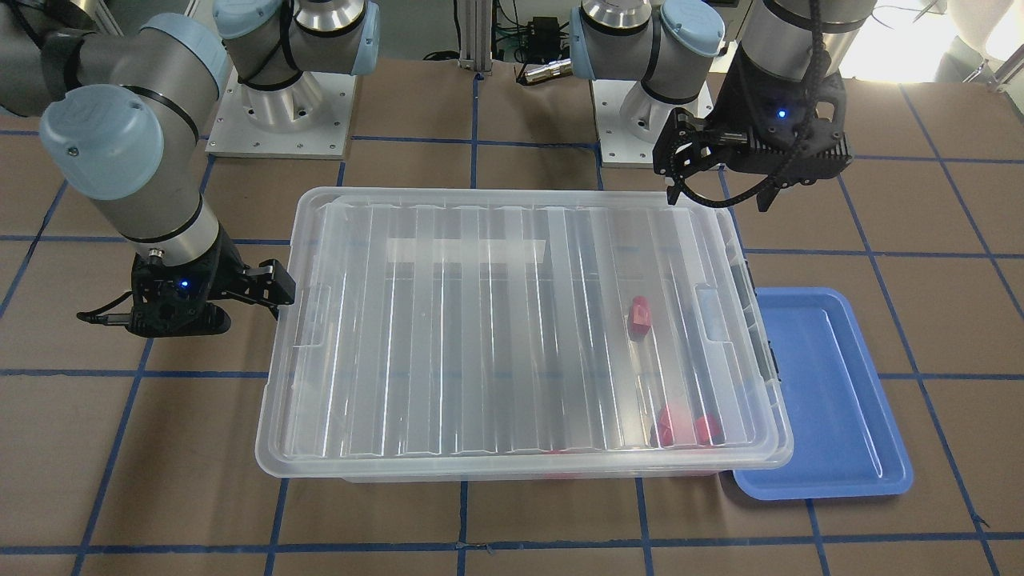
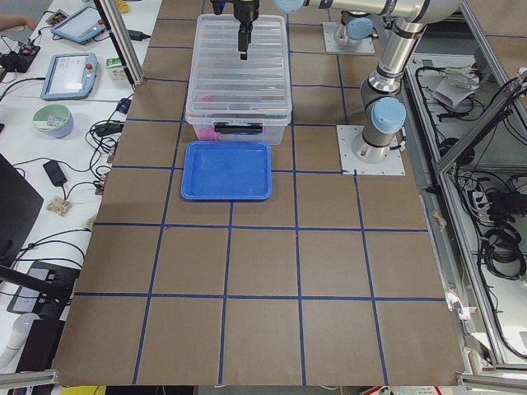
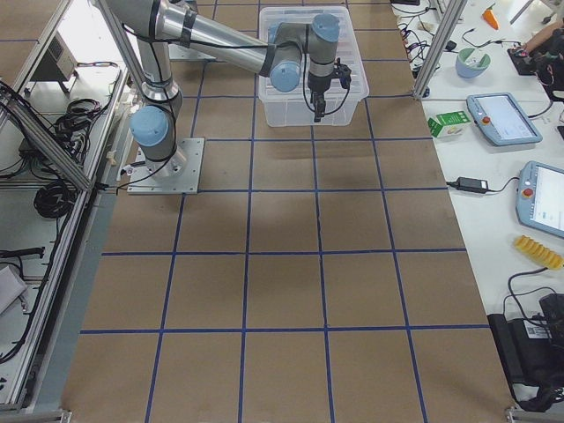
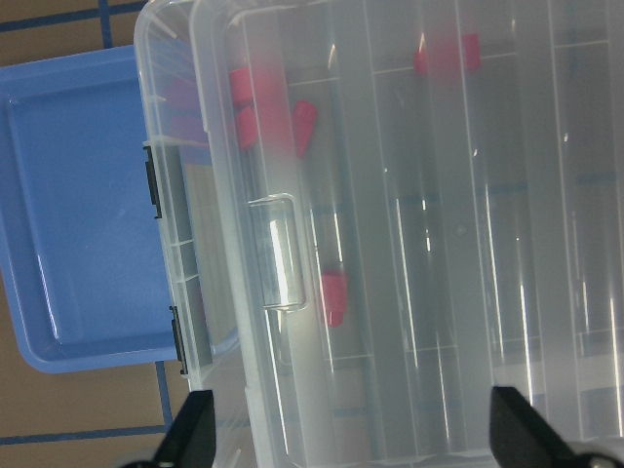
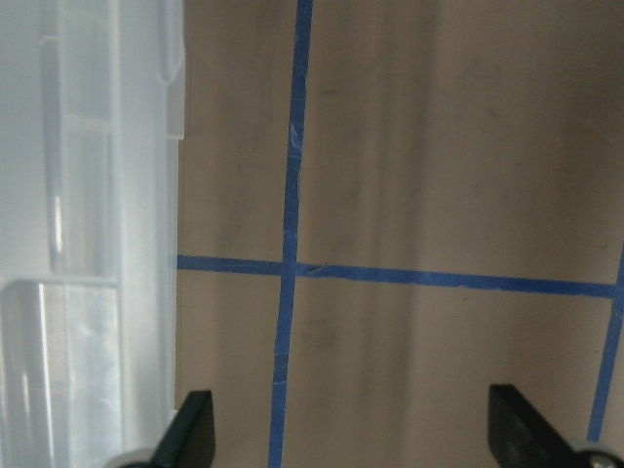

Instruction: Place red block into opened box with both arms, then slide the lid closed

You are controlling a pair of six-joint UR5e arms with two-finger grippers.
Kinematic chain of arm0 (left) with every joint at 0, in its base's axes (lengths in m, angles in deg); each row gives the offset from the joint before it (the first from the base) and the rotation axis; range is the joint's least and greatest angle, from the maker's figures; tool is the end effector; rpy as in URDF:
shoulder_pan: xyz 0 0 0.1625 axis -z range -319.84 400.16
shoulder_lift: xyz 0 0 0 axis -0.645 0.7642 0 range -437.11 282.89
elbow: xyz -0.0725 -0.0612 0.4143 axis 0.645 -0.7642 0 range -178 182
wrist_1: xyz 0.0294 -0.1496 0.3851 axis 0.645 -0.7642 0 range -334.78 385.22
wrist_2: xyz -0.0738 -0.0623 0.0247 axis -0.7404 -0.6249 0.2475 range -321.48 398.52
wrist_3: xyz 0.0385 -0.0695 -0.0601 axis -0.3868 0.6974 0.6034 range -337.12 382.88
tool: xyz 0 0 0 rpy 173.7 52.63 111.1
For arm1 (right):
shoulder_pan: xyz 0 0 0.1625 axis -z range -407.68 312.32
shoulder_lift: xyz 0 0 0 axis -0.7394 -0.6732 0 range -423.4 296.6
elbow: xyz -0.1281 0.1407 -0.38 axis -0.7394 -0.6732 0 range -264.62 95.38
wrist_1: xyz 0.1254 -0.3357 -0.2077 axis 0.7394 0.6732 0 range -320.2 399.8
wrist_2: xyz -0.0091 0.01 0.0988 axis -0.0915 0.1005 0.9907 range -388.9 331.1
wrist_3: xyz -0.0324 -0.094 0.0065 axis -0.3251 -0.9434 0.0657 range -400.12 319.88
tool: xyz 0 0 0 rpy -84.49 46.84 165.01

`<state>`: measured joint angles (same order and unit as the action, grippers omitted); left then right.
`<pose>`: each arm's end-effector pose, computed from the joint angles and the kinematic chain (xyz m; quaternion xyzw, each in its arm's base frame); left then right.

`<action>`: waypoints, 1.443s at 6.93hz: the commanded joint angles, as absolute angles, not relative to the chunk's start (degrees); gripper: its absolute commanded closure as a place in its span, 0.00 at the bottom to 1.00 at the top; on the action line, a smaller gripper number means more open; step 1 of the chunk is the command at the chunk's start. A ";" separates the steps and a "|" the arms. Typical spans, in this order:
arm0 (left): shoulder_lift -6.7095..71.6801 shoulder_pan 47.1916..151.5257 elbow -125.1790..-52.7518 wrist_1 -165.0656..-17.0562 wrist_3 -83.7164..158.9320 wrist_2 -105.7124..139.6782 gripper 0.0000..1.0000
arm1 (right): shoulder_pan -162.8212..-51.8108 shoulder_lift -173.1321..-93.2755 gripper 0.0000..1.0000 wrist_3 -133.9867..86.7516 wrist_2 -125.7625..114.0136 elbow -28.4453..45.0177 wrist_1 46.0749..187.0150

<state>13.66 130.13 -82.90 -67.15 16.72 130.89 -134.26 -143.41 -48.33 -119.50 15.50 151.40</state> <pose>-0.1289 -0.4998 0.5209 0.0530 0.9982 -0.0160 0.0216 0.0995 -0.5512 0.3492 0.0417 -0.9990 0.0125 0.0066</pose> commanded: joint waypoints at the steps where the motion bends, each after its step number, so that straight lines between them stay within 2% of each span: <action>1: 13.59 130.25 -82.90 -67.15 16.72 130.89 0.00 | -134.34 -145.82 0.00 -48.20 -119.78 8.67 144.36; 3: 13.51 130.25 -82.90 -67.24 16.81 131.33 0.00 | -135.30 -152.04 0.00 -44.72 -119.25 3.29 135.12; 5: 13.33 130.42 -82.90 -67.42 16.72 131.50 0.00 | -141.17 -152.34 0.00 -38.90 -119.16 -0.32 132.26; 10: 13.59 130.25 -82.90 -67.33 16.37 131.06 0.00 | -142.69 -151.38 0.00 -38.98 -118.63 -0.16 132.00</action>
